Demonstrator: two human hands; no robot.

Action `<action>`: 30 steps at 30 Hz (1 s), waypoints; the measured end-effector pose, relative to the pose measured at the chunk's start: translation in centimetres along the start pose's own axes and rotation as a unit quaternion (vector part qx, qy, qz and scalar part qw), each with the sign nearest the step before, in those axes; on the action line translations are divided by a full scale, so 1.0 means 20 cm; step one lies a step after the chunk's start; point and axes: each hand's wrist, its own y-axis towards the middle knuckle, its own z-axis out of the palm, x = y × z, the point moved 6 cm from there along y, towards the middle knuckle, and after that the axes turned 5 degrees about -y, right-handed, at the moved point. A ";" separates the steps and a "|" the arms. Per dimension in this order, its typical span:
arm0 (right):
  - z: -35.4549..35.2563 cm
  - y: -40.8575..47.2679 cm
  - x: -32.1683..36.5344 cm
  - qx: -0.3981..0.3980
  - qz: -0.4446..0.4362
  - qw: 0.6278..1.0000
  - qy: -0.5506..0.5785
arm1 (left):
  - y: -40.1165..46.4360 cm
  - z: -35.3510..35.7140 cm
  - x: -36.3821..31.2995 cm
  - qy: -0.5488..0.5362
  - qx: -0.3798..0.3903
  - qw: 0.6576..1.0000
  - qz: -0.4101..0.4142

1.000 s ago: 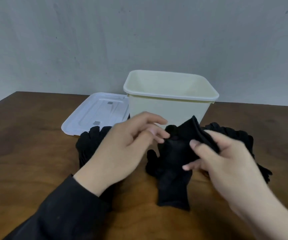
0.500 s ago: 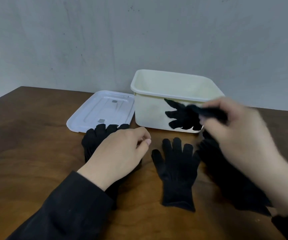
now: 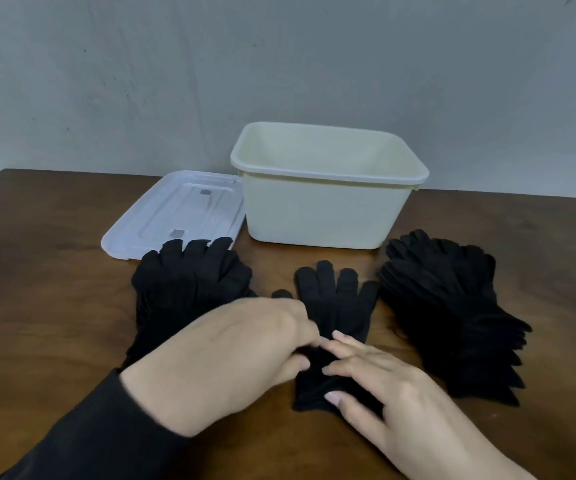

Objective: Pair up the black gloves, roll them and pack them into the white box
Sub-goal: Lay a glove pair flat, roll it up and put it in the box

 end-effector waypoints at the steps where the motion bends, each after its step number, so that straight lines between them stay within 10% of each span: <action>1: -0.01 0.00 -0.01 0.007 -0.004 1.000 0.009 | 0.02 0.05 0.00 0.002 0.026 1.000 0.004; 18: -0.05 0.03 -0.02 0.020 0.006 0.993 -0.118 | 0.00 0.13 0.02 0.005 0.066 0.998 0.006; 30: -0.11 0.06 -0.08 -0.034 0.044 0.998 0.021 | 0.01 0.15 0.02 -0.008 0.008 0.999 -0.042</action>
